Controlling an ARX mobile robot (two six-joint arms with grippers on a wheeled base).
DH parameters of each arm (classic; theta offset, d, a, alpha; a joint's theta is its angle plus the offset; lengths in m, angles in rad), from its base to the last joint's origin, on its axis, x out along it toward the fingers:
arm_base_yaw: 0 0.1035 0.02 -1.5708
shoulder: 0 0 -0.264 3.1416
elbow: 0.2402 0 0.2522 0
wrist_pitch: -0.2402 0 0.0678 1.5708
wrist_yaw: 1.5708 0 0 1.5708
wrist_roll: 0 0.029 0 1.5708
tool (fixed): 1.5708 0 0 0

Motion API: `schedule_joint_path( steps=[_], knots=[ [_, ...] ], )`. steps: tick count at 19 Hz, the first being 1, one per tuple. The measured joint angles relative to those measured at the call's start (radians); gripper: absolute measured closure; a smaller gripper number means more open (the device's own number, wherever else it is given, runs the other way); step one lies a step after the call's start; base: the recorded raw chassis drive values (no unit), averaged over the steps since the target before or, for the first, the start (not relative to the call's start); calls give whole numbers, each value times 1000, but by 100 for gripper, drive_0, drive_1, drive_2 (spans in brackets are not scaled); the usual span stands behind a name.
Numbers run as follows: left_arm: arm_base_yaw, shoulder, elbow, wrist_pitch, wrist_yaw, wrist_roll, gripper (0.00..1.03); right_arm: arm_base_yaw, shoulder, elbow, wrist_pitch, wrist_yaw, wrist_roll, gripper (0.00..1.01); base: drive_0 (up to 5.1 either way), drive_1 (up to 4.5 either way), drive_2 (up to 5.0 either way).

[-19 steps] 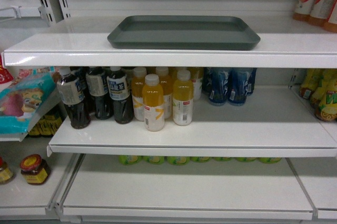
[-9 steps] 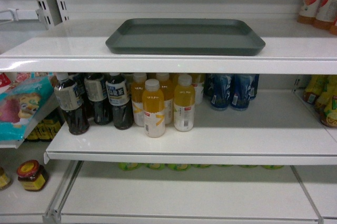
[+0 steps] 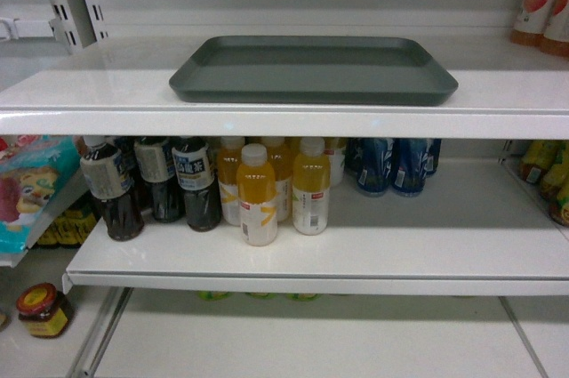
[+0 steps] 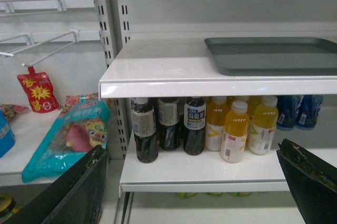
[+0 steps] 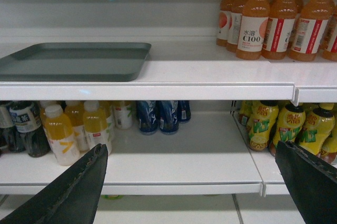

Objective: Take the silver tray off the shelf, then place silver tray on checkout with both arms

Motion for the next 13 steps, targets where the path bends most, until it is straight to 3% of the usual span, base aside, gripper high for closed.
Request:
schedule_joint_path(
  steps=[7,13],
  knots=[
    [0,0,0,4,0,0,5,0,0,0,3,0,0,3,6,416,-405],
    [0,0,0,-2,0,0,5,0,0,0,-1,0,0,3,0,0,0]
  ],
)
